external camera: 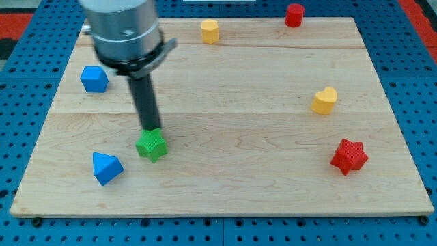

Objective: Push the green star towards blue triangle

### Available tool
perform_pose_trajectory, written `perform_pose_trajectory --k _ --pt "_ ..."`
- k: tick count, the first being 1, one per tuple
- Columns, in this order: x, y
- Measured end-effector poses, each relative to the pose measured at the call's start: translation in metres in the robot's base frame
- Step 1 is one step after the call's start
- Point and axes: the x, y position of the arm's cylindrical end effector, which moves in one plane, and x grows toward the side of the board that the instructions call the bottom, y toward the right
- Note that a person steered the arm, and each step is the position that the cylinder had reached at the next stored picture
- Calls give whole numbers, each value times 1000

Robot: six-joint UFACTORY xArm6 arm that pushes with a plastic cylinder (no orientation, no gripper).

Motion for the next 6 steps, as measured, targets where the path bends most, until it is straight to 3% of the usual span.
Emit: perform_pose_trajectory --k 1,2,3,4,5,6 --pt "10 -36" --pt "-3 -32" --pt "-23 -8" --pt "-30 54" --pt "12 36" --pt "12 21"
